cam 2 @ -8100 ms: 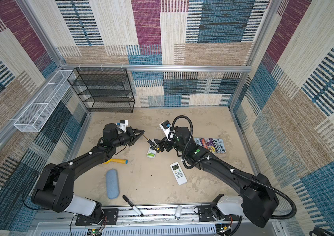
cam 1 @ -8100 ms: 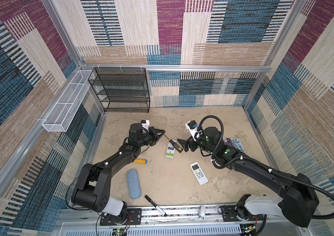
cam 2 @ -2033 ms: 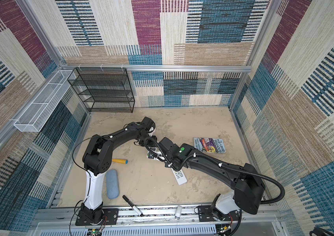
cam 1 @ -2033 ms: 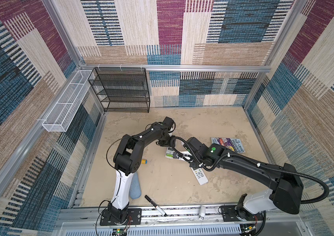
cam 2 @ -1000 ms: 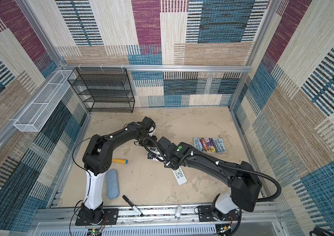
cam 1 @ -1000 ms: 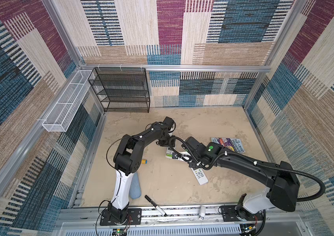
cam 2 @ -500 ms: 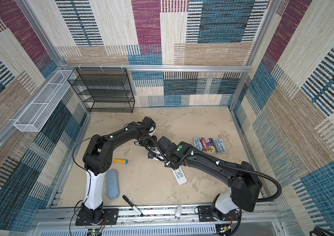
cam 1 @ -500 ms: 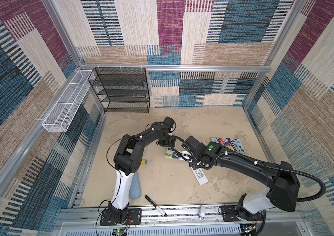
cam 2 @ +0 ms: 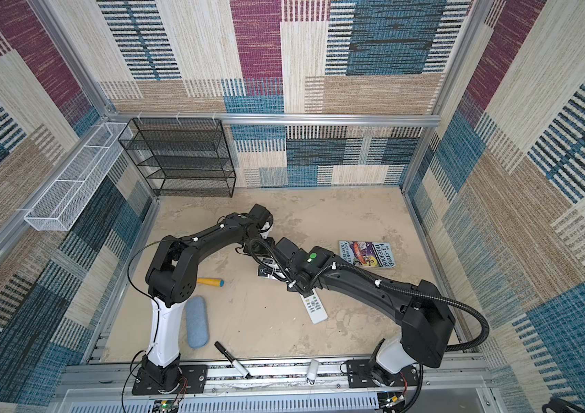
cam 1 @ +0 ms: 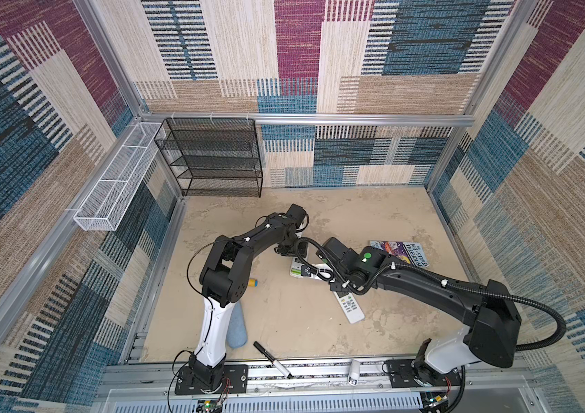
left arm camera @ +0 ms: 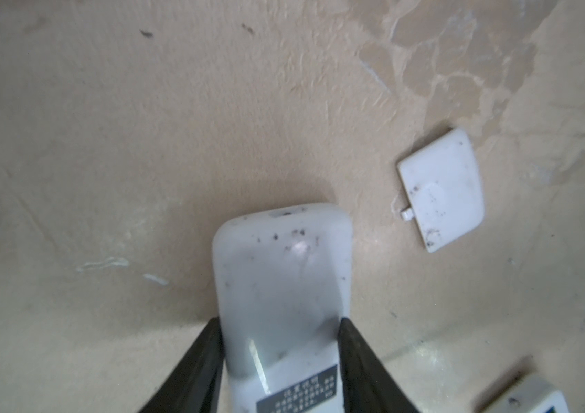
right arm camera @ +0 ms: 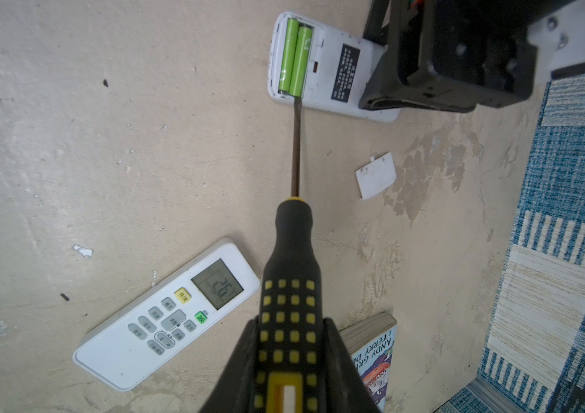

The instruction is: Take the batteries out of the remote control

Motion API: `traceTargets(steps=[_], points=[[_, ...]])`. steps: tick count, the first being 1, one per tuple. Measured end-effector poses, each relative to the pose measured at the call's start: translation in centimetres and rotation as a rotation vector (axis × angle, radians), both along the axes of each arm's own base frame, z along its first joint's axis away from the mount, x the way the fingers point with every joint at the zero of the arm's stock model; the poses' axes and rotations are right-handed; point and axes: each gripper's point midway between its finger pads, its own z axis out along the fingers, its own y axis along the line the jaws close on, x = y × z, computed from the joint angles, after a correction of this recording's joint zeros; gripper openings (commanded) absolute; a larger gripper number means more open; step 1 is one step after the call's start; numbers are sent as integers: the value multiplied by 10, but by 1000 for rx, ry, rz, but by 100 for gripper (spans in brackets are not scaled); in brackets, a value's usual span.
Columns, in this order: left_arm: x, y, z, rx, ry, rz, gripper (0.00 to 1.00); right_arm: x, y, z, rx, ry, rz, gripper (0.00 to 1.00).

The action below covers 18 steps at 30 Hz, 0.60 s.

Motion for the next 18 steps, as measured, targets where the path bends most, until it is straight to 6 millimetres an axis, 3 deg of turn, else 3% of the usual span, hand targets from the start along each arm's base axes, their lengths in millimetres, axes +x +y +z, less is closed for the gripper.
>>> traceTargets(steps=[18], points=[[-1, 0, 0, 15, 1, -2, 52, 2, 10, 8, -11, 12, 11, 0]])
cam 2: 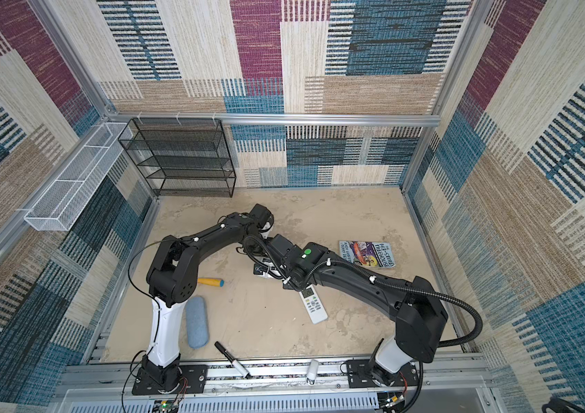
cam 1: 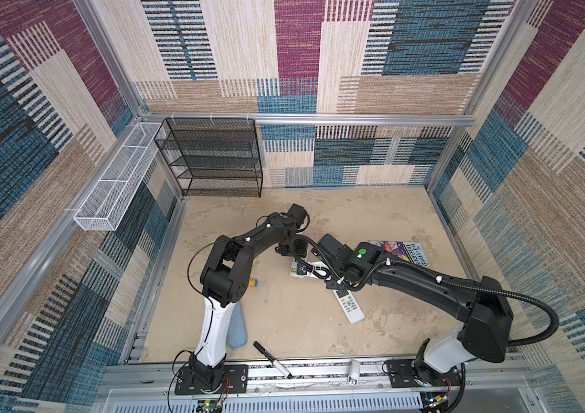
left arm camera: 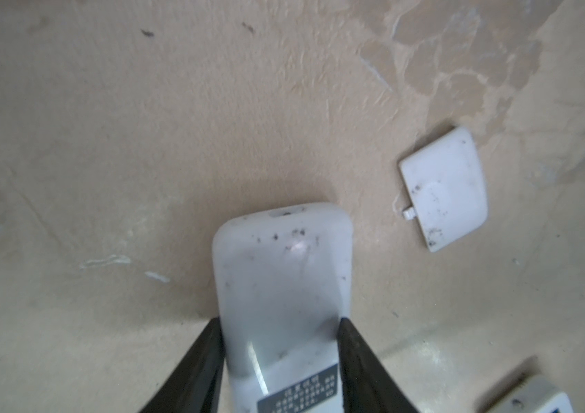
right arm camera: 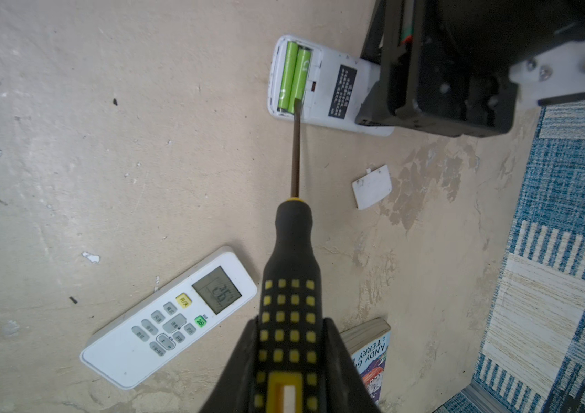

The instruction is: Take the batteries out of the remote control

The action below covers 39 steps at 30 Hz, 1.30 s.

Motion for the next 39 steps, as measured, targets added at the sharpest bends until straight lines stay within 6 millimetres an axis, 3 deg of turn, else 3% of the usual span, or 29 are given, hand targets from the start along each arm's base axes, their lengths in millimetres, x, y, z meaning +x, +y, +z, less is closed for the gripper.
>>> traceTargets(steps=[39], points=[[-1, 1, 3, 41, -14, -4, 51, -1, -7, -4, -38, 8, -10, 0]])
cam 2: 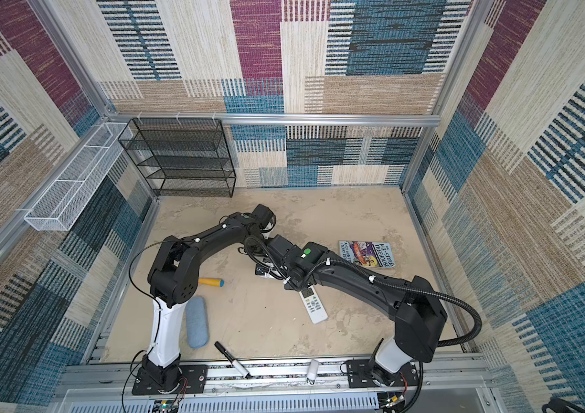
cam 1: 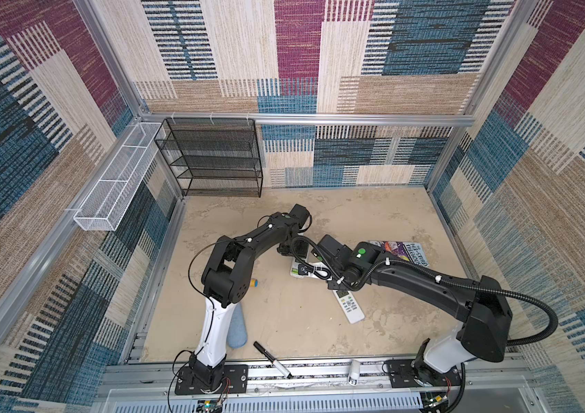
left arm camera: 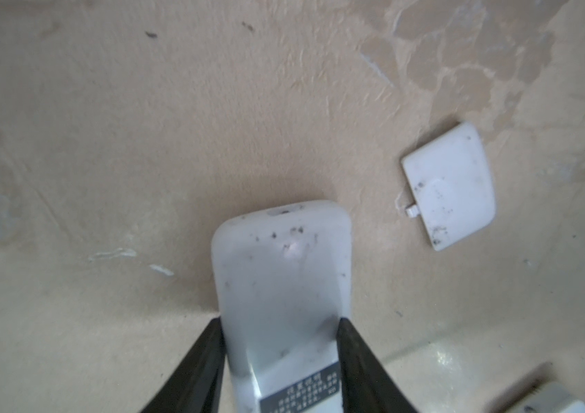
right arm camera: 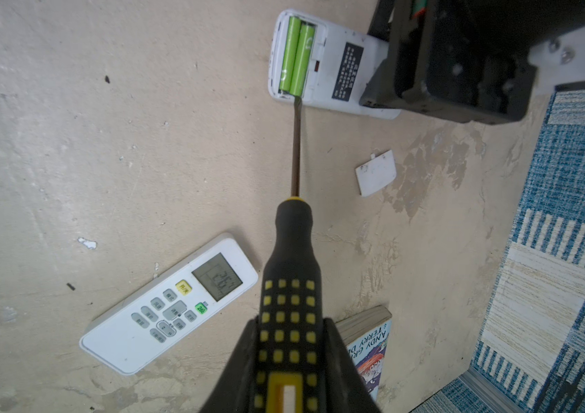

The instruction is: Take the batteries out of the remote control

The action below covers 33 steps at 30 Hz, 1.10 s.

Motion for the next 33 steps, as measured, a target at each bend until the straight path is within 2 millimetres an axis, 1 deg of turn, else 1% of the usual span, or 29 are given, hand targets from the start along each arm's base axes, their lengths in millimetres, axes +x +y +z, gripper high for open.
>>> traceTargets(steps=[9, 15, 20, 33], points=[[-1, -1, -1, 7, 3, -5, 51, 0, 1, -4, -4, 5, 3, 0], [-1, -1, -5, 12, 8, -15, 51, -3, -2, -16, 23, 3, -36, 0], [0, -1, -7, 14, 8, -23, 51, -9, -3, -22, 113, 4, -93, 0], [3, -1, -9, 10, -2, -42, 51, -21, 7, -40, 344, 55, -268, 0]])
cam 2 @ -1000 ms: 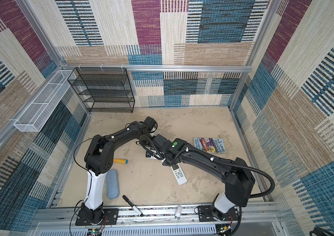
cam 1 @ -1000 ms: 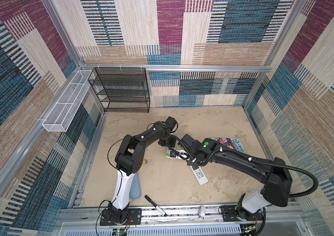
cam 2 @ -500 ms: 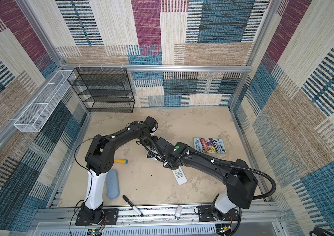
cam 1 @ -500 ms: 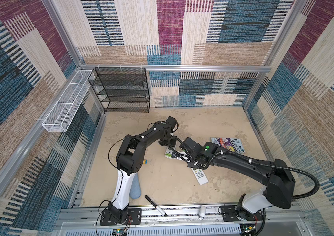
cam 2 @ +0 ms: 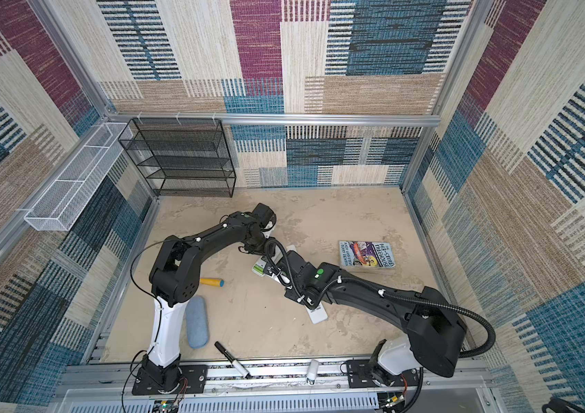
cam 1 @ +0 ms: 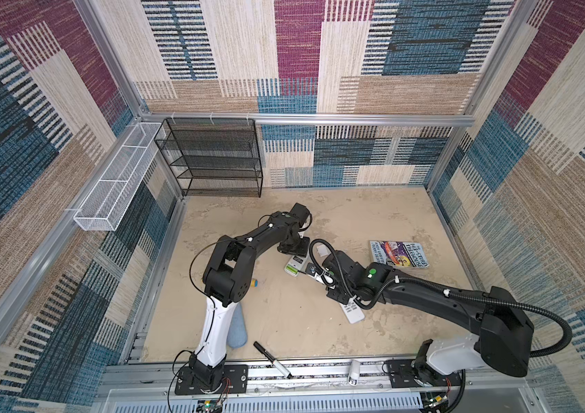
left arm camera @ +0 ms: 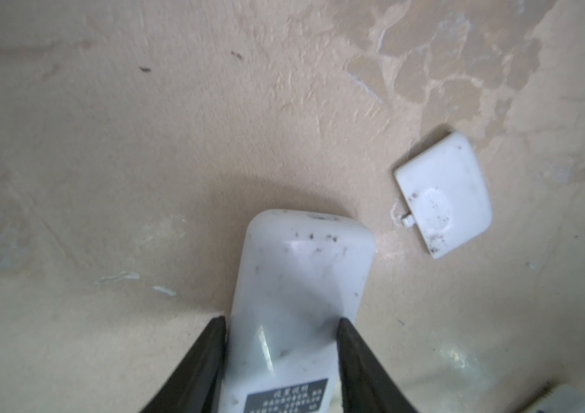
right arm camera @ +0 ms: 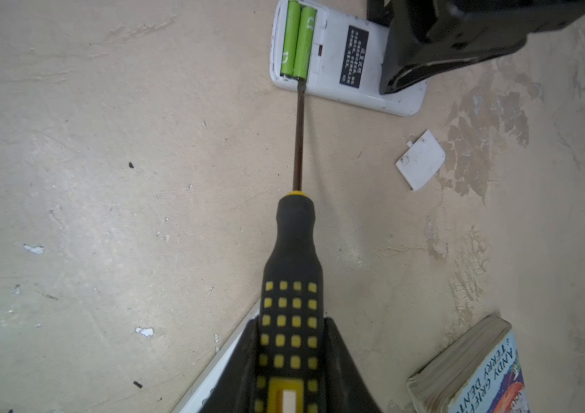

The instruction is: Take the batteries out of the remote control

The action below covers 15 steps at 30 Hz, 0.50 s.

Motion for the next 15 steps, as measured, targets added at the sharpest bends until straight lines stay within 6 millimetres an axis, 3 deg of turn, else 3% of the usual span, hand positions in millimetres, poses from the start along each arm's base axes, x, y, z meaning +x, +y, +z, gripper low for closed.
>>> traceTargets(steps=[15], points=[[1, 0, -2, -17, 6, 3, 51, -15, 2, -13, 240, 51, -185, 0]])
